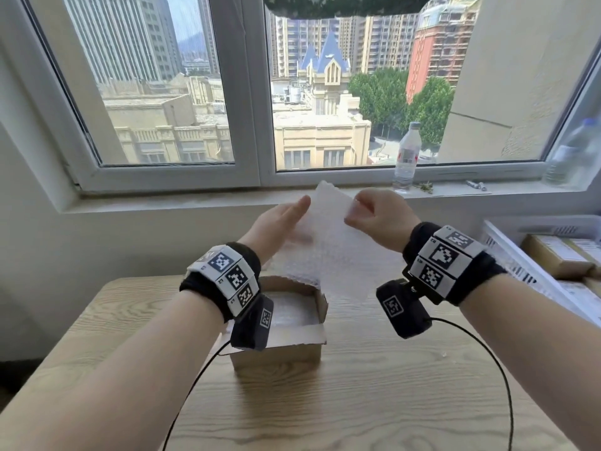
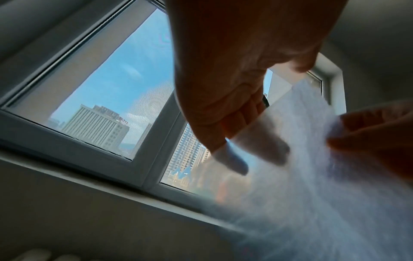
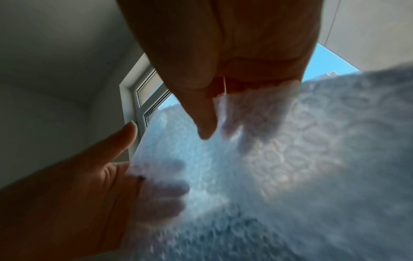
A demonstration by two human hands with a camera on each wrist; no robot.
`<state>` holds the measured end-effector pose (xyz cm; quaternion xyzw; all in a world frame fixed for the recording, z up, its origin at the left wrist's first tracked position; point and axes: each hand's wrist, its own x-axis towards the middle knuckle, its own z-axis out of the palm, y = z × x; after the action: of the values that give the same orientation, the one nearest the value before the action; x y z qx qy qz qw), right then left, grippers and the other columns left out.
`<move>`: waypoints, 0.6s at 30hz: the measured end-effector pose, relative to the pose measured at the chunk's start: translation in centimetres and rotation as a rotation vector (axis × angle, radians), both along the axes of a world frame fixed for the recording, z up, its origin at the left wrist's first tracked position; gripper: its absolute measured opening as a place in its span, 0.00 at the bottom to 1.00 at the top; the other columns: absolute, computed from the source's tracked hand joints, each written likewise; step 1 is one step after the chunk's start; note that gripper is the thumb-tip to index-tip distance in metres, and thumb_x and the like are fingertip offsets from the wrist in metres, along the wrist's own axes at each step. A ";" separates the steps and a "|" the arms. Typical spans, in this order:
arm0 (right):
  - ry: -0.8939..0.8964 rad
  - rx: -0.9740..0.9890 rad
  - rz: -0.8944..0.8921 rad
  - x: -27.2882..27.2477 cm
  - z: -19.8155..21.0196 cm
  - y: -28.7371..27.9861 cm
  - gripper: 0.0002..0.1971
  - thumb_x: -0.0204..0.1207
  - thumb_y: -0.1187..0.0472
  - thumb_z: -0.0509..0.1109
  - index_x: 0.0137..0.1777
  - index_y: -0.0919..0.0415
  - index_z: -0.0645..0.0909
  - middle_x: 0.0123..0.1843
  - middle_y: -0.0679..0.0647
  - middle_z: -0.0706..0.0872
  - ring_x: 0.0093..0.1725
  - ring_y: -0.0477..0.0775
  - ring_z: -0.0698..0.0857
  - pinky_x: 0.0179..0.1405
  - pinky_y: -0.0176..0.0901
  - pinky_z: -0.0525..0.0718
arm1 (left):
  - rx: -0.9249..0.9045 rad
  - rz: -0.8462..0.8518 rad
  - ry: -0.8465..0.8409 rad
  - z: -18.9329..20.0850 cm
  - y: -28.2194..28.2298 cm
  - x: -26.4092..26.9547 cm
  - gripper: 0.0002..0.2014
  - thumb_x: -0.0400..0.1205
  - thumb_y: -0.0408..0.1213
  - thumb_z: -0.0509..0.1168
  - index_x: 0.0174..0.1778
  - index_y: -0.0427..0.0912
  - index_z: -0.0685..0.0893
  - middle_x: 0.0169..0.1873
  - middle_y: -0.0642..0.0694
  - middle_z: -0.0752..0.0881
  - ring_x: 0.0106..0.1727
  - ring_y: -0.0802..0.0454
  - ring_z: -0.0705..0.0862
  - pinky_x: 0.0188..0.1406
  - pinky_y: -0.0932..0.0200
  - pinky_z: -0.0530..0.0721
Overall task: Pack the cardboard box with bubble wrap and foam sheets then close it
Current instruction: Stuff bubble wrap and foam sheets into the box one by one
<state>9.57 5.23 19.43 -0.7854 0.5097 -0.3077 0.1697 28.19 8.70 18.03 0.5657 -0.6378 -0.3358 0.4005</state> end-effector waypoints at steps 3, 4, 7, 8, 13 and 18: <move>-0.001 -0.058 -0.012 0.2 0.1 0.3 0.08 0.77 0.58 0.69 0.43 0.58 0.72 0.33 0.45 0.74 0.38 0.52 0.74 0.32 0.39 0.67 | 0.028 -0.014 -0.049 -1.5 0.0 0.7 0.11 0.79 0.51 0.65 0.48 0.48 0.80 0.41 0.48 0.88 0.41 0.55 0.88 0.44 0.59 0.84; 0.012 -0.064 -0.013 0.4 0.1 0.6 0.07 0.78 0.58 0.68 0.47 0.59 0.72 0.35 0.47 0.76 0.40 0.53 0.75 0.36 0.41 0.68 | 0.023 0.014 -0.014 -1.9 0.0 0.7 0.07 0.79 0.48 0.68 0.45 0.50 0.79 0.40 0.48 0.89 0.40 0.57 0.89 0.42 0.62 0.85; 0.073 -0.186 -0.025 1.0 0.0 1.8 0.11 0.80 0.59 0.65 0.57 0.64 0.73 0.44 0.51 0.77 0.43 0.54 0.75 0.42 0.42 0.71 | 0.064 0.095 0.192 -2.4 -0.4 0.1 0.07 0.82 0.41 0.66 0.40 0.45 0.78 0.38 0.44 0.89 0.32 0.58 0.89 0.32 0.67 0.84; 0.093 -0.248 -0.028 1.2 -0.2 2.3 0.11 0.80 0.59 0.65 0.57 0.64 0.73 0.45 0.51 0.77 0.43 0.55 0.77 0.42 0.43 0.74 | 0.097 0.127 0.239 -2.3 -0.5 0.0 0.07 0.83 0.41 0.64 0.40 0.44 0.79 0.39 0.42 0.89 0.33 0.56 0.88 0.33 0.65 0.84; 0.240 -0.410 0.025 1.8 -2.6 3.2 0.06 0.80 0.64 0.64 0.55 0.63 0.75 0.50 0.56 0.83 0.37 0.54 0.77 0.35 0.43 0.76 | 0.315 0.093 0.668 -1.3 0.3 -0.6 0.16 0.85 0.42 0.54 0.61 0.36 0.79 0.47 0.39 0.86 0.44 0.46 0.88 0.46 0.50 0.88; 0.282 -0.443 0.073 2.4 -4.9 2.7 0.15 0.60 0.76 0.76 0.44 0.63 0.79 0.39 0.58 0.86 0.30 0.62 0.83 0.23 0.46 0.81 | 0.405 -0.122 0.723 -1.2 0.8 0.5 0.32 0.78 0.63 0.58 0.64 0.38 0.79 0.54 0.37 0.88 0.54 0.38 0.88 0.56 0.40 0.86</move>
<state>11.93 7.90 14.55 -0.8563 0.4198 -0.2931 -0.0681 28.71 9.54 16.83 0.4399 -0.4097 -0.6546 0.4584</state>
